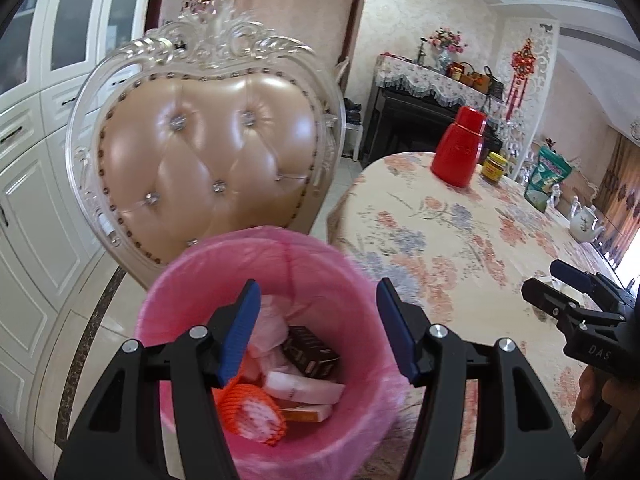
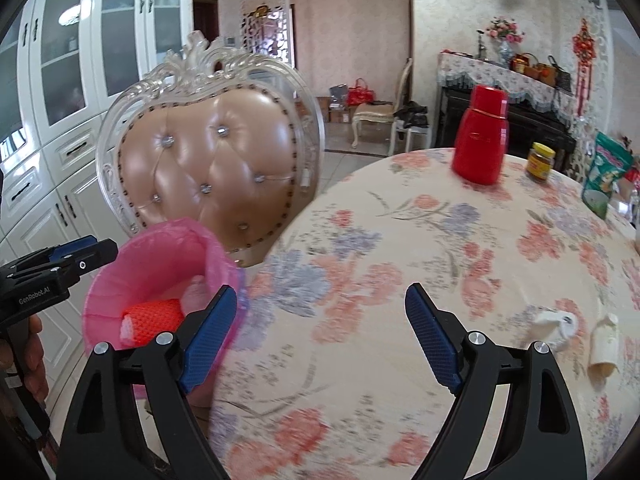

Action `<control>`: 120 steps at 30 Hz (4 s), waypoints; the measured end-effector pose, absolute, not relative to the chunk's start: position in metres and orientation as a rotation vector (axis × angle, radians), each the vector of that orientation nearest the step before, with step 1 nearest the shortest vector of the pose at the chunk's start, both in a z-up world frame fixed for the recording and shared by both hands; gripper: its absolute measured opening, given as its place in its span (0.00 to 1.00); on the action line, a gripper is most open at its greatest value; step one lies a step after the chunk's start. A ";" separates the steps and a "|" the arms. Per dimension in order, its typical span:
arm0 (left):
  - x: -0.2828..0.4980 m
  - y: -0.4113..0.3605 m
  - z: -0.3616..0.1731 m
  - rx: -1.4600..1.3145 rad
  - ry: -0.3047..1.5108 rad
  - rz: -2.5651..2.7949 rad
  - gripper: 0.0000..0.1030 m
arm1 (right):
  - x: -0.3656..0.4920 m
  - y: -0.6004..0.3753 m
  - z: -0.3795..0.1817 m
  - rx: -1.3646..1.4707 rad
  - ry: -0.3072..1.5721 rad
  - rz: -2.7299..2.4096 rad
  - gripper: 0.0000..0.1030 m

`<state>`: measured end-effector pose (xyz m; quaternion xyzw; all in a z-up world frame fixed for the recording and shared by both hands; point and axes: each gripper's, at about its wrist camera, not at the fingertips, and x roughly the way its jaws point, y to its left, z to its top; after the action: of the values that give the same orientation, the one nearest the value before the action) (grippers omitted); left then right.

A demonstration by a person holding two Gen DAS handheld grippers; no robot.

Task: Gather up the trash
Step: 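Move both tools back over the table toward the crumpled paper and cup, then grasp the white paper cup with the right tool while the left tool grasps the crumpled paper, then carry the crumpled paper and paper cup over the pink bin with both tools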

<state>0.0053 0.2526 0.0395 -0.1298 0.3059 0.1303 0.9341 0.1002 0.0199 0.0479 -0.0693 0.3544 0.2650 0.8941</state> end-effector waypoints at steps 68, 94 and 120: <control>0.236 -0.053 -0.006 -0.141 0.803 -0.162 0.68 | 0.254 -0.316 -0.073 0.037 1.006 0.045 0.56; 0.292 -0.109 -0.069 -0.075 0.942 -0.255 0.65 | 0.251 -0.325 -0.057 0.047 0.979 0.075 0.35; 0.239 -0.052 -0.019 -0.096 0.828 -0.158 0.62 | 0.231 -0.286 -0.008 -0.016 0.863 0.126 0.35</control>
<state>0.2391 -0.0523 -0.0190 -0.0465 0.4018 -0.0769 0.9113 0.2309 -0.2864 -0.0080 -0.0077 0.4177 0.0610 0.9065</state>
